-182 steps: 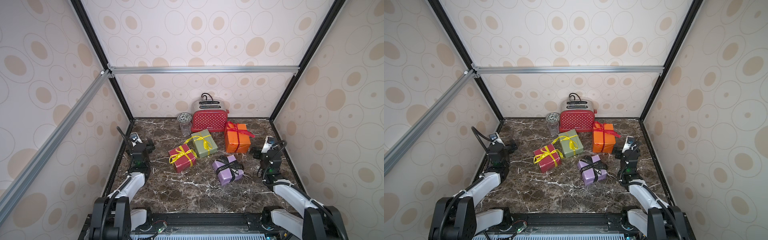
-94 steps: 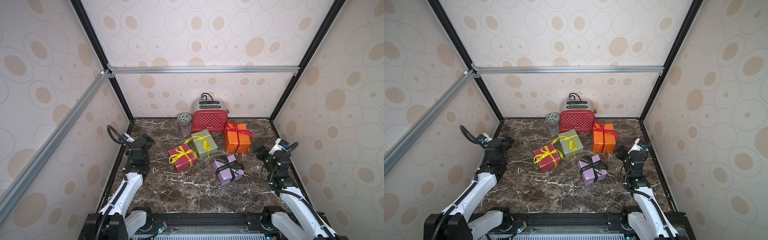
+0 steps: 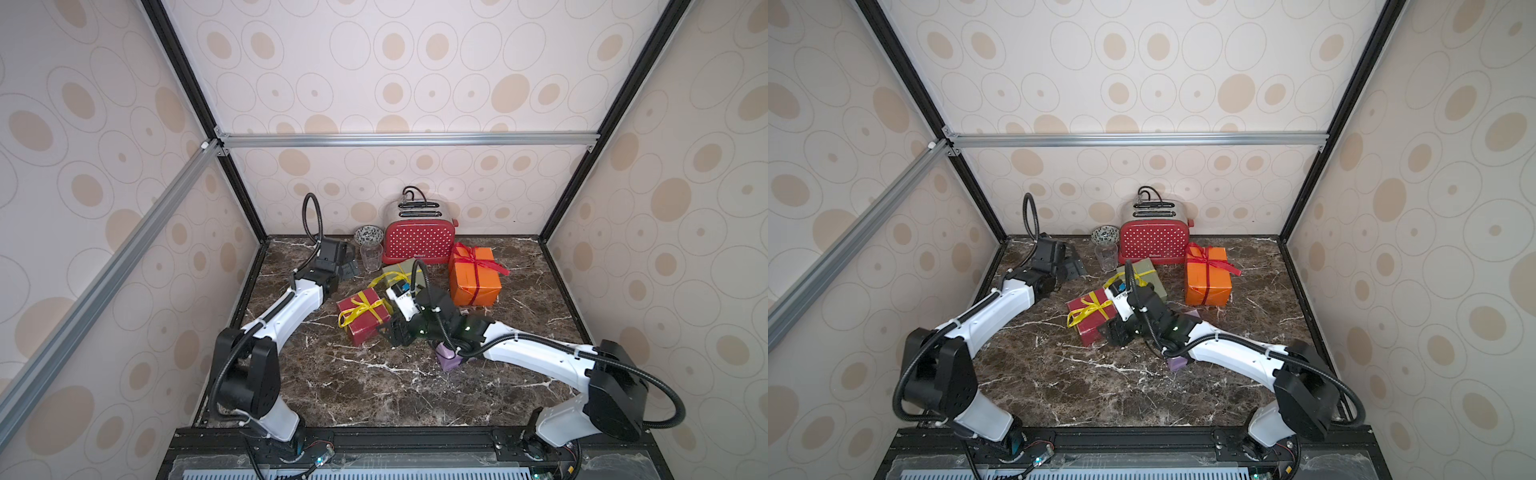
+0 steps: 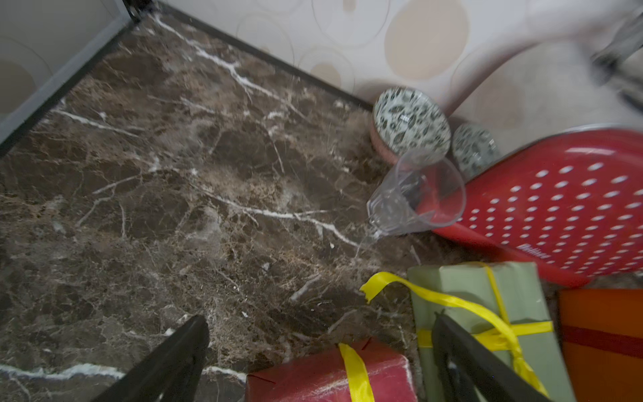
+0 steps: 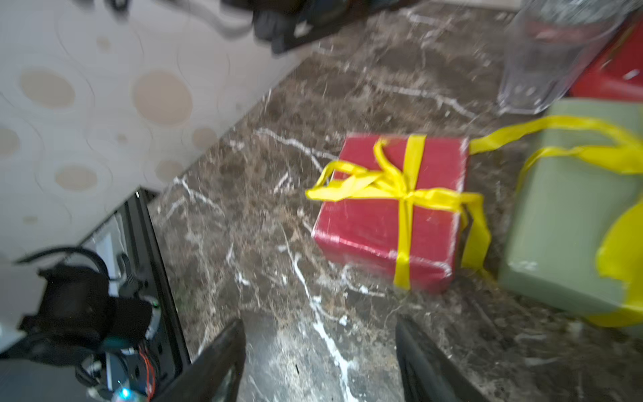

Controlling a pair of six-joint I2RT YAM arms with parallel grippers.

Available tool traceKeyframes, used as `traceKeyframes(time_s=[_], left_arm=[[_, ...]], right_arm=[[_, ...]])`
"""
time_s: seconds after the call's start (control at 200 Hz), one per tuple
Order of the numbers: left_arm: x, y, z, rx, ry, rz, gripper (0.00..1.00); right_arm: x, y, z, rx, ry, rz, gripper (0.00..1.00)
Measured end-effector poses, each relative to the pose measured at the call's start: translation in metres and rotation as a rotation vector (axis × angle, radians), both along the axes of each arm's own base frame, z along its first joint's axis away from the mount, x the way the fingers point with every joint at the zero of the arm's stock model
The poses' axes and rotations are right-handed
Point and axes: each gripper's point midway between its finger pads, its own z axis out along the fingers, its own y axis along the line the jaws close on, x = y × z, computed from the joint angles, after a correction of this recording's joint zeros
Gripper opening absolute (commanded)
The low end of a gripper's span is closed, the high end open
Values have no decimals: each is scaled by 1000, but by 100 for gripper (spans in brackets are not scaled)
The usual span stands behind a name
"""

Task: Untie the ribbon bows on the gift boxes
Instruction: Move the gift box to the center of the board.

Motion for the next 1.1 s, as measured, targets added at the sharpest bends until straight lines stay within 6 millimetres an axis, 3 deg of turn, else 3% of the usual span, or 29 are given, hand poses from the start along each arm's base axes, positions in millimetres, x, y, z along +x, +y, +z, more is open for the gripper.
traceKeyframes(time_s=[0.135, 0.301, 0.416, 0.551, 0.711, 0.952, 1.102], left_arm=[[19, -17, -27, 20, 129, -82, 95], [42, -41, -59, -4, 257, -194, 86], [45, -54, -87, -38, 341, -252, 84], [30, -61, -112, -80, 441, -292, 82], [19, -73, -110, -147, 461, -343, 82], [-21, -94, -113, -227, 492, -420, 83], [-40, -117, -110, -263, 484, -473, 86]], right_arm=[[0, -12, -44, -106, 42, -13, 69], [7, -17, -55, -137, 31, -54, 69], [9, -16, -67, -159, 49, -64, 68], [11, -18, -82, -193, 84, -84, 69], [18, -18, -83, -188, 114, -115, 66], [27, -24, -82, -161, 155, -166, 65], [30, -25, -82, -141, 166, -187, 63]])
